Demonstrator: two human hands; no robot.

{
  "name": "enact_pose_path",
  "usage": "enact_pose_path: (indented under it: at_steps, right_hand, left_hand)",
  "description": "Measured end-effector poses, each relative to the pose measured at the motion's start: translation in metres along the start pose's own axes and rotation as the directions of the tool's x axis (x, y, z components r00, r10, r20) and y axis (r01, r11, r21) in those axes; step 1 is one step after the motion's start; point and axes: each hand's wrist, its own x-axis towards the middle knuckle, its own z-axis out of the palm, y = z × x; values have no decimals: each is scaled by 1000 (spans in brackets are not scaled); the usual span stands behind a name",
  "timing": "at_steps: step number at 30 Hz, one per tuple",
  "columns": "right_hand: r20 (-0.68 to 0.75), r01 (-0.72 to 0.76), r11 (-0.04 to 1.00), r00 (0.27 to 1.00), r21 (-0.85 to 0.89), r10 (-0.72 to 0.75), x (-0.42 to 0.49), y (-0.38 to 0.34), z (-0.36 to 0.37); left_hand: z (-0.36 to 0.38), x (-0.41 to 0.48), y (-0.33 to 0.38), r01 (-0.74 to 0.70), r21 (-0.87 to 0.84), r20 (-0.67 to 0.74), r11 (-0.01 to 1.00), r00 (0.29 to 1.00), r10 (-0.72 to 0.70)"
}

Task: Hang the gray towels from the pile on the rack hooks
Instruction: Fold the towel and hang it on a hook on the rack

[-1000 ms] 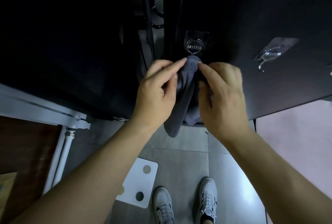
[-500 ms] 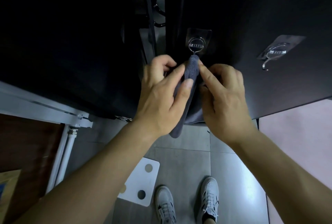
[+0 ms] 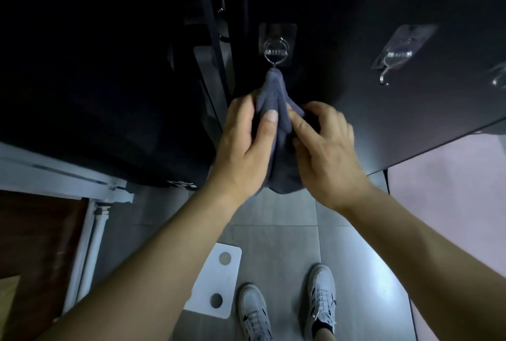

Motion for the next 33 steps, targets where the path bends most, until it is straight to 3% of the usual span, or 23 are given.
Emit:
enact_pose_path:
  at_steps: [3,6,8,13,16,19,23,28,33]
  right_hand:
    - [29,-16,998,999,61,14,-13,9,-1]
    - [37,-129,983,991,130,125,-50,17,-21]
    - [53,-233,963,972,135,228,-87,18,-37]
    - [107,-481,869,876,119,470,-184,26,-84]
    - [105,-639,766,769,74,631,-244,30,-122]
    - [38,-778,627,628,39,777,-304,31,-163]
    - [-14,-901,433,433,-20,901,-381,26,-214]
    - [-62,-980,189,193,-61,979,-459,4,-263]
    - [-201,-1000,-29,-28,-2,979,-528,-7,-296]
  left_hand:
    - [-1,-1,-4,24,92,-22,995,1000,-22]
    - [-10,-20,7,46,293,-212,955,977,18]
    - [-11,-41,25,5,333,-268,943,959,90]
    - [41,-70,69,-112,331,88,937,992,88]
    - [100,-81,86,-189,375,368,908,929,41]
    - [161,-100,113,-303,485,629,820,773,-86]
    - [237,-136,167,-524,467,833,712,530,-156]
    - [318,-199,220,-755,261,960,602,266,-84]
    - [402,-278,259,-849,13,998,528,-20,-57]
